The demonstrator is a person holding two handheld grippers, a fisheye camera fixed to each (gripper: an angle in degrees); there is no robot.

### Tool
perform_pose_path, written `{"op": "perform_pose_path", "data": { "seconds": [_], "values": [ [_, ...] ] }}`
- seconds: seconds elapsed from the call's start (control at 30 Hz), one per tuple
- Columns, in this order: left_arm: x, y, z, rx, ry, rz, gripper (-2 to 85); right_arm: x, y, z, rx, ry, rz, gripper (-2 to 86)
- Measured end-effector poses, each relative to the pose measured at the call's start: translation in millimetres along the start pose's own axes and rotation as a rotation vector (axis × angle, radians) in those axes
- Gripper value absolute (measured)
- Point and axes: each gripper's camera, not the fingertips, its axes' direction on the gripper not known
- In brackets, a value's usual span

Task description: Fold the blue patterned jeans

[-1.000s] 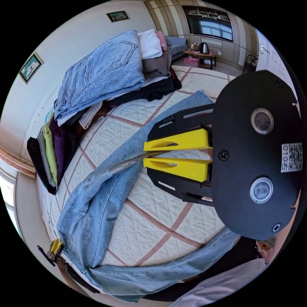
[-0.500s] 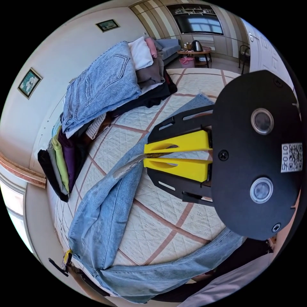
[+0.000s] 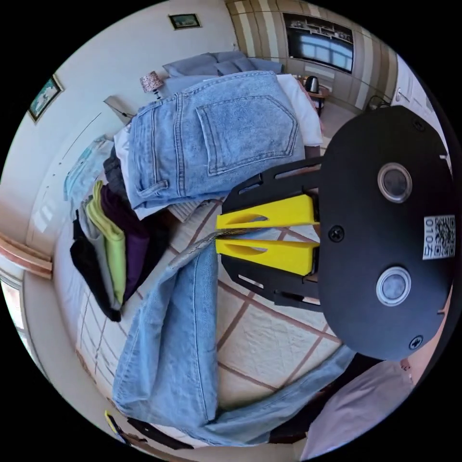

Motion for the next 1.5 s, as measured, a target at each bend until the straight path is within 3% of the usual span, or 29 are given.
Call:
{"op": "perform_pose_path", "data": {
  "seconds": [0.07,0.13,0.23,0.47,0.63,0.93,1.1,1.23,1.4,1.5],
  "values": [
    [4.3,7.5,27.2,-0.083,0.217,0.022,0.4,-10.0,-0.1,1.7,0.034,-0.047,-0.012,6.1],
    [19.5,27.4,21.3,0.007,0.161,0.079,0.9,-5.6,18.3,-10.6,0.163,-0.031,0.017,7.4],
    [28.3,59.2,25.5,0.025,0.089,0.183,3.6,21.8,46.5,-7.2,0.189,-0.049,0.072,9.9],
    [-38.1,102.1,53.8,0.015,0.341,-0.001,11.1,34.5,91.7,13.2,0.29,-0.099,0.143,11.4],
    [-44.4,89.8,85.9,-0.098,0.367,0.006,13.1,45.1,93.7,42.1,0.225,-0.106,0.222,13.1],
    [-67.4,85.7,122.3,-0.142,0.439,-0.137,7.0,66.2,102.1,49.8,0.176,-0.022,0.219,12.6],
    [-111.4,107.0,85.9,0.007,0.506,-0.183,1.9,68.5,91.4,53.7,0.139,-0.067,0.143,10.4],
    [-149.6,120.0,67.4,0.065,0.573,-0.229,0.8,62.9,92.8,36.1,0.232,-0.095,0.1,10.3],
    [-166.9,121.2,70.6,0.018,0.581,-0.236,0.3,58.3,84.7,57.1,0.113,-0.123,0.065,9.9],
    [-163.2,126.8,71.8,0.005,0.551,-0.231,0.4,58.7,83.3,53.7,0.166,-0.065,0.106,8.7]
  ]
}}
